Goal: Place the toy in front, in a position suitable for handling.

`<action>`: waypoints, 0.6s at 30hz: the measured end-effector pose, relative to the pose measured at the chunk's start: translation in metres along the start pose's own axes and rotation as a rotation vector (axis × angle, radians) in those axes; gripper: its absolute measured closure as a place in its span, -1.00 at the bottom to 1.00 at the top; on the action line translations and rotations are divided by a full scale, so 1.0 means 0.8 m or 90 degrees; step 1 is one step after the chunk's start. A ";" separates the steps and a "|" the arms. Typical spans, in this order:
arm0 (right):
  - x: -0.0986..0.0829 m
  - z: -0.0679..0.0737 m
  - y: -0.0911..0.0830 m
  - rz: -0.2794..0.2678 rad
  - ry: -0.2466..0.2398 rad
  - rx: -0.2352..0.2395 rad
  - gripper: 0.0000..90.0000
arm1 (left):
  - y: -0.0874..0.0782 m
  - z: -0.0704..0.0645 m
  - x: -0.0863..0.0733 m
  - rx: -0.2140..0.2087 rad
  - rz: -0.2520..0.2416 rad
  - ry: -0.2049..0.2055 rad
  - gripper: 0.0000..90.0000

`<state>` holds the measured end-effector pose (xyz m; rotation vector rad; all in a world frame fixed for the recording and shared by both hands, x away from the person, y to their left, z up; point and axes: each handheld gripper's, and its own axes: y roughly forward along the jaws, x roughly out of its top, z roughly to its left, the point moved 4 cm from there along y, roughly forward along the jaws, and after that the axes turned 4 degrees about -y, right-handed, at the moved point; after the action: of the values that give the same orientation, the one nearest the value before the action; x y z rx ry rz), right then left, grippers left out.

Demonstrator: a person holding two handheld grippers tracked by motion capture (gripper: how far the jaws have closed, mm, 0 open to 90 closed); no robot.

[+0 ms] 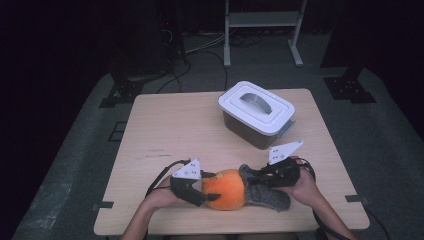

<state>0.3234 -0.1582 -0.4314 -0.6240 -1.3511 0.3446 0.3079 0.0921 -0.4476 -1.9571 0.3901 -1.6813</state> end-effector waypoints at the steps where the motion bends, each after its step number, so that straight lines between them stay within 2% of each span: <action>1: -0.006 -0.003 0.005 0.008 0.011 0.015 0.71 | 0.000 0.000 -0.001 -0.004 -0.003 -0.001 -0.29; 4: -0.011 -0.007 0.003 0.025 0.016 0.005 0.71 | 0.000 0.001 -0.001 -0.005 -0.004 -0.004 -0.29; 5: -0.020 -0.012 0.003 0.042 0.029 -0.001 0.71 | 0.000 0.000 -0.001 -0.007 -0.005 -0.003 -0.29; 7: -0.024 -0.016 0.002 0.050 0.035 -0.008 0.71 | 0.000 0.000 -0.001 -0.006 -0.004 -0.001 -0.29; 8: -0.025 -0.017 0.000 0.045 0.038 -0.009 0.71 | 0.000 -0.001 -0.001 -0.006 -0.002 0.003 -0.29; 9: -0.018 -0.017 -0.006 0.016 0.039 -0.011 0.71 | 0.001 -0.001 -0.001 -0.006 -0.006 0.006 -0.30; 10: -0.018 -0.017 -0.006 0.016 0.039 -0.011 0.71 | 0.001 -0.001 -0.001 -0.006 -0.006 0.006 -0.30; 11: -0.006 -0.014 -0.011 -0.018 0.033 -0.010 0.71 | 0.003 -0.002 -0.001 -0.006 -0.009 0.009 -0.31; 12: -0.006 -0.014 -0.011 -0.018 0.033 -0.010 0.71 | 0.003 -0.002 -0.001 -0.006 -0.009 0.009 -0.31; 13: 0.001 -0.010 -0.010 -0.035 0.029 -0.006 0.69 | 0.003 -0.002 -0.001 -0.007 -0.009 0.011 -0.31; 18: -0.005 -0.008 0.004 -0.005 0.030 0.008 0.69 | 0.006 -0.006 0.001 -0.009 -0.007 0.017 -0.33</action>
<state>0.3294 -0.1590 -0.4369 -0.6131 -1.3050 0.3300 0.3039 0.0866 -0.4495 -1.9529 0.4026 -1.7174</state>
